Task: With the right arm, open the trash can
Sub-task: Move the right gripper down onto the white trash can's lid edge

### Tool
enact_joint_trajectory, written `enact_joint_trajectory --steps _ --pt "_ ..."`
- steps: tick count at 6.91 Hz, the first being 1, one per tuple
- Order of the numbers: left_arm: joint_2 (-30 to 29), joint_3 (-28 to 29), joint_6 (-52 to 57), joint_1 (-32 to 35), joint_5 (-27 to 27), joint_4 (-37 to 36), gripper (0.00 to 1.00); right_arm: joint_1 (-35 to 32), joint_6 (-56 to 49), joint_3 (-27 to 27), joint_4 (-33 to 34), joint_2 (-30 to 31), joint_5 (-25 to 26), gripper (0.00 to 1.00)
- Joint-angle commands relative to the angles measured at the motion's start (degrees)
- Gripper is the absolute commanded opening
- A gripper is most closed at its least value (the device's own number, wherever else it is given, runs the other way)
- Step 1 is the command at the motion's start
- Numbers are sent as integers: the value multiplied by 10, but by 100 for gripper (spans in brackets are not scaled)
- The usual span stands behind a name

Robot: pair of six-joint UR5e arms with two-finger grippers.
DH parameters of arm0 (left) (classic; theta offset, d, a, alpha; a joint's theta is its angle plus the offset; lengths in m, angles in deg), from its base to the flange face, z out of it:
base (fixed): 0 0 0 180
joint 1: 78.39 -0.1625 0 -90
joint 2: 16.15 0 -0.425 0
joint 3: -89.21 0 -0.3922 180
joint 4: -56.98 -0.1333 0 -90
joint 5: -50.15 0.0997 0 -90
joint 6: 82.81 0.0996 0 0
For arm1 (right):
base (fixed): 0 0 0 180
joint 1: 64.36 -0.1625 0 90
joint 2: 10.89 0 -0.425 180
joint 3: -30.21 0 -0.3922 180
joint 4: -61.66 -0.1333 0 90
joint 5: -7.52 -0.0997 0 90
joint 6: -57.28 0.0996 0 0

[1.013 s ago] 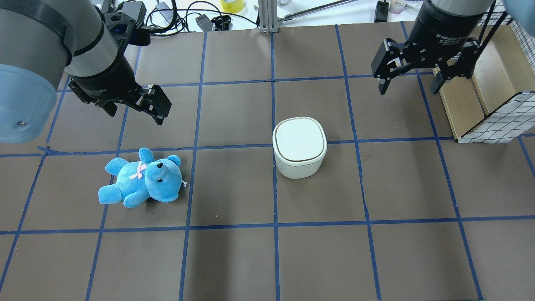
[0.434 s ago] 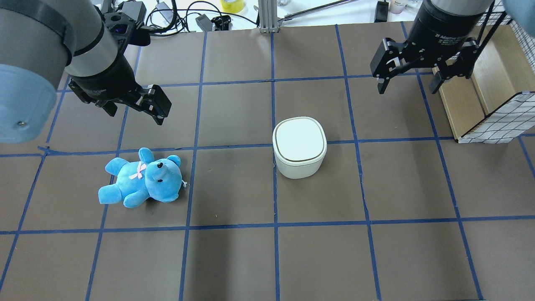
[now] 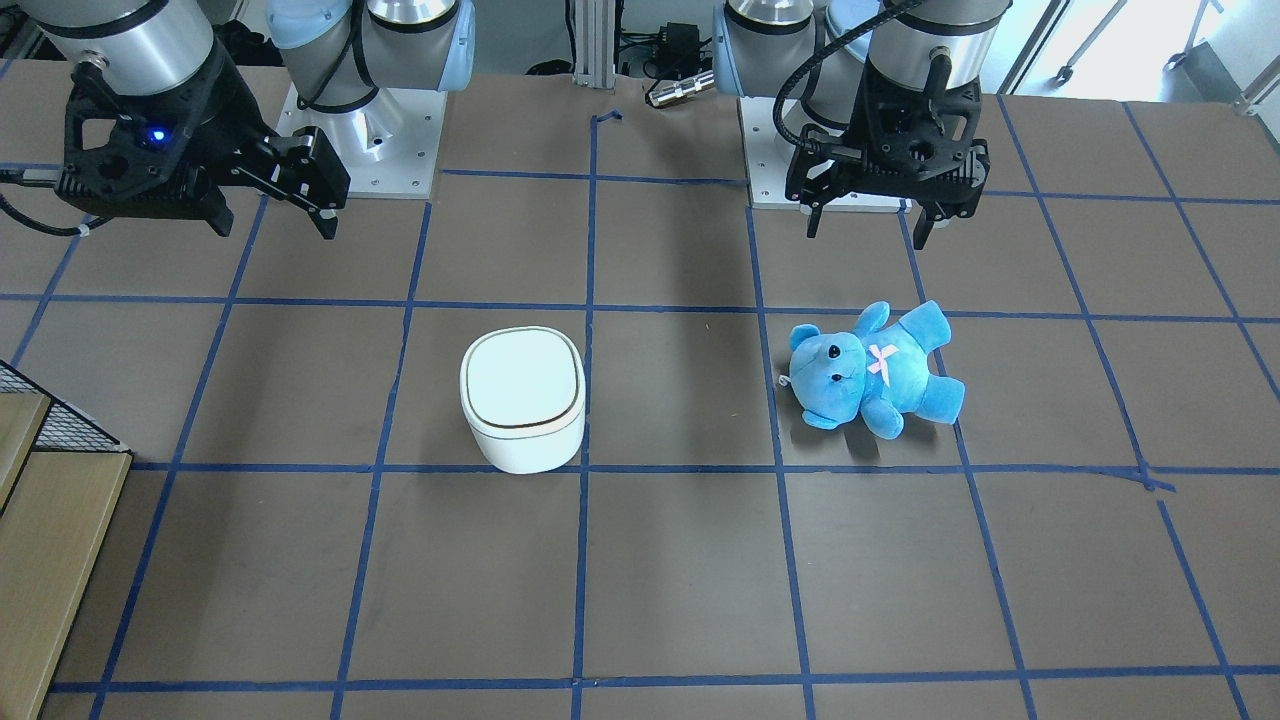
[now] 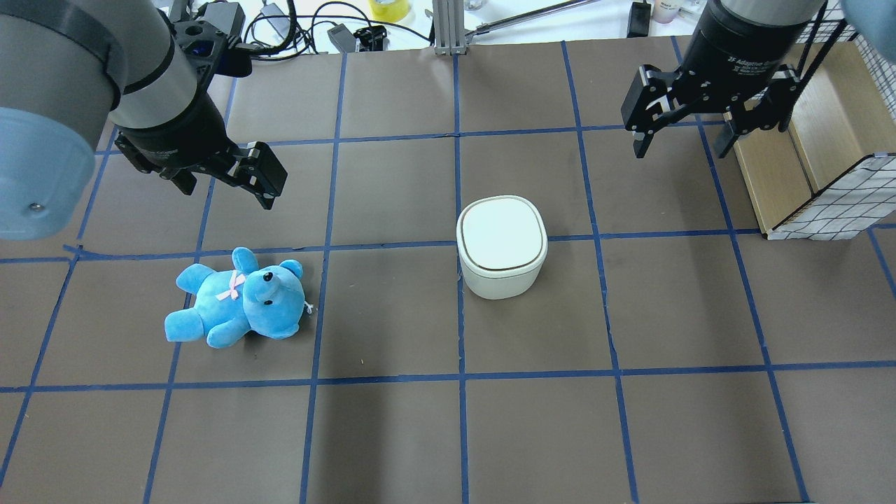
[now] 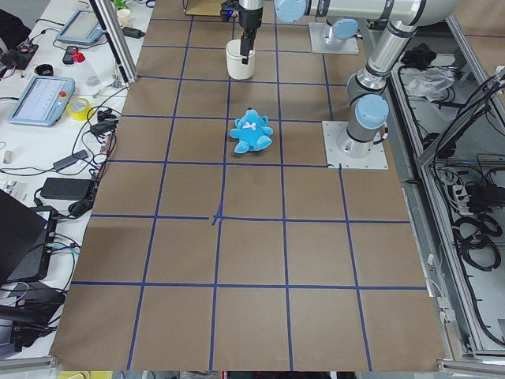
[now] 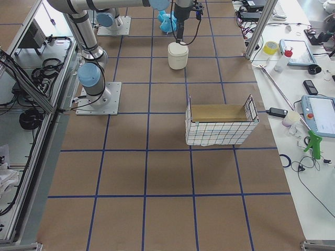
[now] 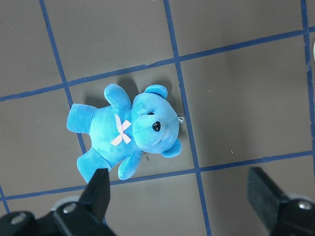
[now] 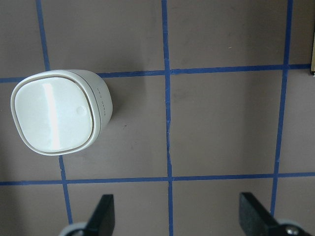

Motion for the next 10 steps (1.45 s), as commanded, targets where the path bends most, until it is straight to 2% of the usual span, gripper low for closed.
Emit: enact_joint_trajectory --steps 1,2,3,5,6,10 --pt "0 0 0 0 0 0 100 -1 0 0 11 1 -2 16" --pt "0 0 0 0 0 0 100 -4 0 1 11 0 -2 0" --pt "0 0 0 0 0 0 100 -11 0 1 10 -10 -3 0" --pt "0 0 0 0 0 0 100 -29 27 1 14 -32 -36 0" --pt "0 0 0 0 0 0 100 -46 32 7 45 -42 -36 0" --pt "0 0 0 0 0 0 100 -95 70 14 87 -91 -36 0"
